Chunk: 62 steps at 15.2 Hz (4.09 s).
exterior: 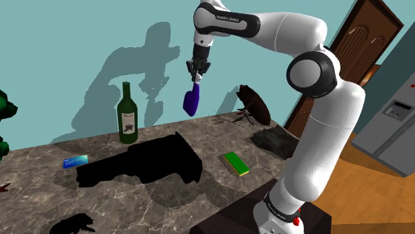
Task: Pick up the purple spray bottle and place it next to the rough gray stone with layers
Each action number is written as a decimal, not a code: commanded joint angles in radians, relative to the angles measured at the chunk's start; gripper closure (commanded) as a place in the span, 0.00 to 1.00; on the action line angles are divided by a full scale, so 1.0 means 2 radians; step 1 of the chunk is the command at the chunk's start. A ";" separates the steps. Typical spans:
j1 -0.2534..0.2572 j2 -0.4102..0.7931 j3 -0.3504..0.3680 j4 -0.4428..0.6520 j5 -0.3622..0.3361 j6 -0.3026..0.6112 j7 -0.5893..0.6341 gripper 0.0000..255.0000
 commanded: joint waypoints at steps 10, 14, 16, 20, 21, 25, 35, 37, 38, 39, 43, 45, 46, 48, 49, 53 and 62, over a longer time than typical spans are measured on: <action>-0.040 -0.124 -0.036 -0.070 -0.012 -0.054 -0.076 1.00; -0.055 -0.158 -0.053 -0.078 -0.020 -0.080 -0.108 1.00; -0.062 -0.173 -0.063 -0.077 -0.024 -0.095 -0.125 1.00; -0.077 -0.196 -0.083 -0.069 -0.033 -0.126 -0.160 1.00; -0.080 -0.200 -0.088 -0.065 -0.036 -0.134 -0.170 1.00; -0.095 -0.213 -0.111 -0.043 -0.046 -0.167 -0.210 1.00; -0.104 -0.247 -0.120 -0.115 -0.058 -0.126 -0.224 1.00; -0.104 -0.254 -0.120 -0.136 -0.059 -0.112 -0.223 1.00; -0.104 -0.256 -0.119 -0.145 -0.060 -0.105 -0.222 1.00; -0.105 -0.259 -0.119 -0.155 -0.061 -0.098 -0.221 1.00; -0.106 -0.269 -0.119 -0.192 -0.063 -0.071 -0.219 1.00; -0.106 -0.274 -0.119 -0.209 -0.064 -0.058 -0.218 1.00; -0.107 -0.275 -0.120 -0.218 -0.065 -0.051 -0.217 1.00; -0.107 -0.279 -0.120 -0.235 -0.066 -0.038 -0.217 1.00; -0.108 -0.281 -0.120 -0.243 -0.066 -0.031 -0.216 1.00; -0.109 -0.286 -0.121 -0.275 -0.068 -0.004 -0.215 1.00; -0.111 -0.291 -0.125 -0.340 -0.072 0.055 -0.213 1.00</action>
